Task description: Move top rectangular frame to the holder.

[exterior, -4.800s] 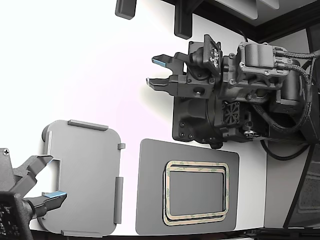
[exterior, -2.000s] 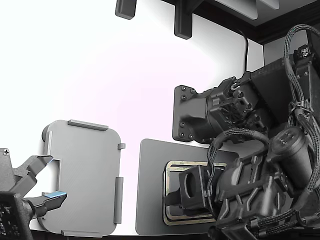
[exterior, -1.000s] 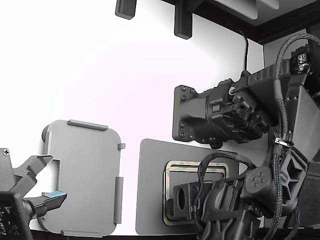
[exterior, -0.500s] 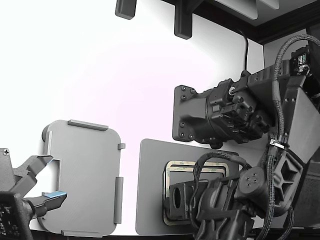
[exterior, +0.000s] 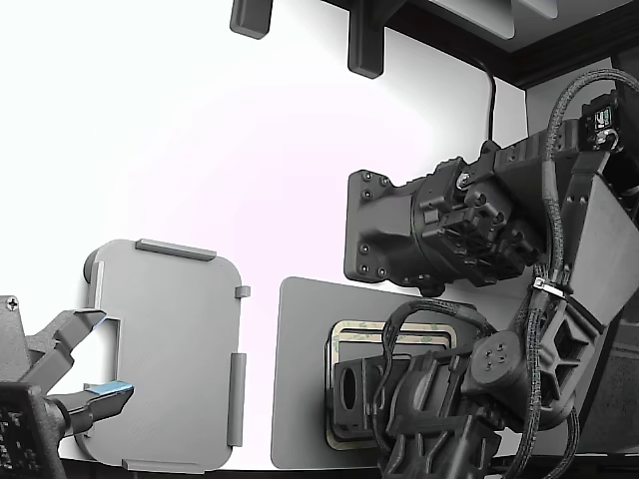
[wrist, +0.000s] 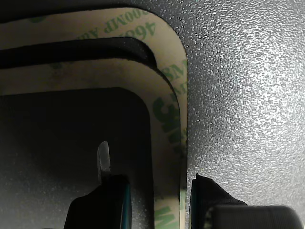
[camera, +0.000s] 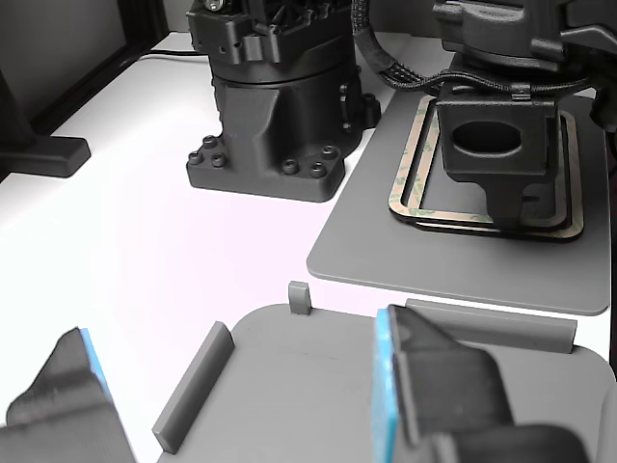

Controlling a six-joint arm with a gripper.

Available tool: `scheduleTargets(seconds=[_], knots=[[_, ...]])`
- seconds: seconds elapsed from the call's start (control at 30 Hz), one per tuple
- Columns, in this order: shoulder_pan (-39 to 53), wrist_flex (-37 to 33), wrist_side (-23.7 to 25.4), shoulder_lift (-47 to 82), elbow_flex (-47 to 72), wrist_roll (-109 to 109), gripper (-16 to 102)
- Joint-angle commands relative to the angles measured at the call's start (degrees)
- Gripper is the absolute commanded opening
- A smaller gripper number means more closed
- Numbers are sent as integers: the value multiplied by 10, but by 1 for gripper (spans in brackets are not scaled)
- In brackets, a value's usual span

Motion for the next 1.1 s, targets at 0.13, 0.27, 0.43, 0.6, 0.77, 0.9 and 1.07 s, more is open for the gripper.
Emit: scheduleTargets(seconds=[0.13, 0.27, 0.43, 0.6, 0.77, 0.9, 1.07], knots=[[-5, -5, 0, 12, -9, 8, 46], [-5, -5, 0, 12, -8, 11, 43], [-5, -9, 2, 16, -3, 11, 40], [-6, -13, 4, 18, 3, 9, 40], [-6, -18, 6, 19, 7, 14, 36], [-6, -18, 12, 22, 8, 28, 19], [-8, -16, 19, 23, 4, 59, -11]])
